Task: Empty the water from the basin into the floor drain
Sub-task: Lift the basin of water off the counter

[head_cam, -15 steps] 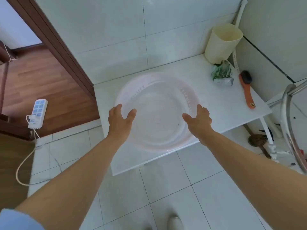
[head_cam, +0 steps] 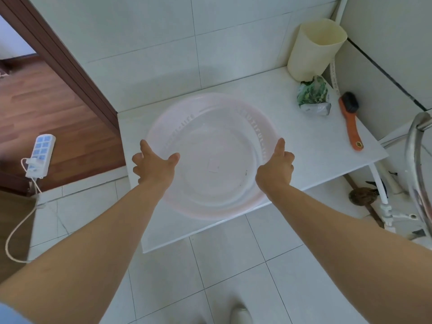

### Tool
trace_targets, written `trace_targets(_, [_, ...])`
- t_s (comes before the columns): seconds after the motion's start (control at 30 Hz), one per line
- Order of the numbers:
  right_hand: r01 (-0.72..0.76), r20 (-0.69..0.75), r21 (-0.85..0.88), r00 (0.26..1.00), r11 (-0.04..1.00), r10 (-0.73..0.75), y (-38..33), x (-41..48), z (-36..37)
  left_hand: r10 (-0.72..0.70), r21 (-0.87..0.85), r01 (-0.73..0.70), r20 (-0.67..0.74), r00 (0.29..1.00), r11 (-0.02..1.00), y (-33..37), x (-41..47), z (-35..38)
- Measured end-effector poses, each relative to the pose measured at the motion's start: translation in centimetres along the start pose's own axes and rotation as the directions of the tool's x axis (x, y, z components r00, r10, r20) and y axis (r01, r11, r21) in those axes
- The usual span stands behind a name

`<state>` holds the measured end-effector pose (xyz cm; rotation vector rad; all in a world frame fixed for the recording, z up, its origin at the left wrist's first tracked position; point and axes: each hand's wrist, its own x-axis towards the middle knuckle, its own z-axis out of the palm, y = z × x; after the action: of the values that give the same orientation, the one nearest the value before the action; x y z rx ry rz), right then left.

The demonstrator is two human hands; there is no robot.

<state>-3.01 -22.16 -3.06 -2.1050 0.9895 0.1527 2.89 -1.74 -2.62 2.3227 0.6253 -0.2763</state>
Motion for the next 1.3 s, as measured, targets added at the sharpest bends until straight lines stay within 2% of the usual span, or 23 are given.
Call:
trace_targets(0.27, [-0.014,-0.134,0.096,0.991,0.995,0.027,0.2,-0.8,-0.3,-0.149,-0.015,0.149,-0.063,0.987,0.989,1.0,-0.6,-0.4])
trace_targets(0.5, [-0.007,-0.158,0.195,0.987,0.981,0.039,-1.2,-2.7,-2.9,-0.206,-0.026,0.205,-0.044,0.978,0.978,1.9,-2.9,-2.5])
trace_targets(0.73, [0.031,-0.150,0.201,0.989,0.979,-0.001,-4.0,-6.1,-7.5,-0.217,-0.036,0.215,-0.057,0.975,0.976,4.4,-6.4,-7.2])
trace_targets(0.97, [0.110,-0.192,0.222,0.979,0.969,-0.068,-6.3,-11.1,-12.5,-0.160,-0.020,0.159,-0.066,0.985,0.987,7.4,-11.8,-13.0])
trace_targets(1.3, [0.130,-0.282,0.255,0.958,0.958,-0.055,-7.7,-18.6,-18.3,0.028,0.124,-0.029,0.011,1.000,0.992,9.4,-18.2,-19.8])
